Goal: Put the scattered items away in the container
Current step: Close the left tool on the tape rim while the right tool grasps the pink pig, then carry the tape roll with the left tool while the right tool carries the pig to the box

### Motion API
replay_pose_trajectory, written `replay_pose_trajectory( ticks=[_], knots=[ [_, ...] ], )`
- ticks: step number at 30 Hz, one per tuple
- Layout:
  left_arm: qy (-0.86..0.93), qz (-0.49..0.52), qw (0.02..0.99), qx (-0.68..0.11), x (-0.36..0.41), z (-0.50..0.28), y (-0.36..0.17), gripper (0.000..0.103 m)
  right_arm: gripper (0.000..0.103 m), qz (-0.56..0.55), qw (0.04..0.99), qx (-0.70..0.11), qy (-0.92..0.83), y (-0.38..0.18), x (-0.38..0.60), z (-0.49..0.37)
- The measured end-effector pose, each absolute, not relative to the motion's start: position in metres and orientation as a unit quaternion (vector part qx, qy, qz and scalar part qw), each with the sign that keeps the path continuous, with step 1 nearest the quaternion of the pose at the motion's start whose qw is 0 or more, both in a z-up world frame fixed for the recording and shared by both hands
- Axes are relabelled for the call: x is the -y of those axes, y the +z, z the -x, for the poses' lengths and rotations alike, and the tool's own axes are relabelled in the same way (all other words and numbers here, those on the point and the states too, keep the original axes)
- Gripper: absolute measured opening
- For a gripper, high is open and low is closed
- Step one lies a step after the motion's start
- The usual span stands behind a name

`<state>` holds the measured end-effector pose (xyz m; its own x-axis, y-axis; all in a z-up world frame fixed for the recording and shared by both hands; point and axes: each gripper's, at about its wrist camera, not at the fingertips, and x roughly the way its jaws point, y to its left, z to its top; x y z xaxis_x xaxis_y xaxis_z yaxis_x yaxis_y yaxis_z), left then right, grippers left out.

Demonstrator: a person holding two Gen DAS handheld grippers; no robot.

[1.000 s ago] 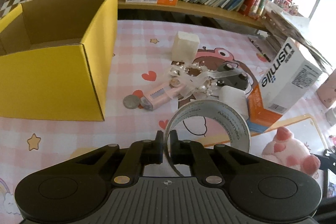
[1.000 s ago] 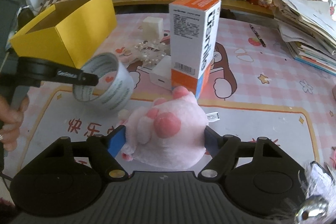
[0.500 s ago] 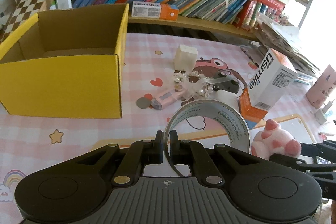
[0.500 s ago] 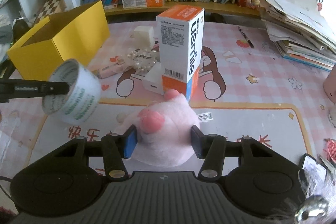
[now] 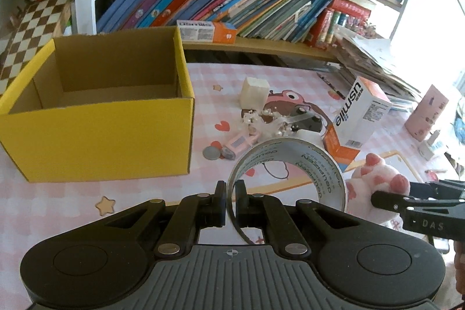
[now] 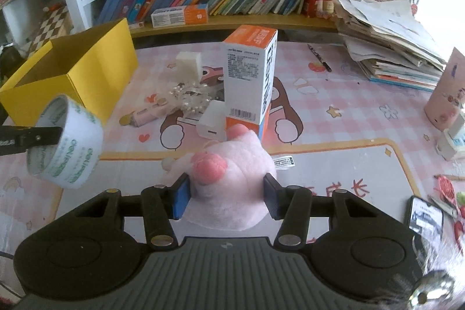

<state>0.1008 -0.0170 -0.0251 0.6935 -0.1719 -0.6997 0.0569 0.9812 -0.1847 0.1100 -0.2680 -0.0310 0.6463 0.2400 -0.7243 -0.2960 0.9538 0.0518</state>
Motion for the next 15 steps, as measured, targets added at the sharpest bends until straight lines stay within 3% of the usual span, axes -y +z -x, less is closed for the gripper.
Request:
replay_pose_trajectory(
  ticks=[15],
  knots=[
    [-0.082,0.069,0.933,-0.342,-0.031,-0.076,0.007,0.004,0.049,0.032,0.923,-0.356,0.145,0.005,0.222,-0.091]
  ],
)
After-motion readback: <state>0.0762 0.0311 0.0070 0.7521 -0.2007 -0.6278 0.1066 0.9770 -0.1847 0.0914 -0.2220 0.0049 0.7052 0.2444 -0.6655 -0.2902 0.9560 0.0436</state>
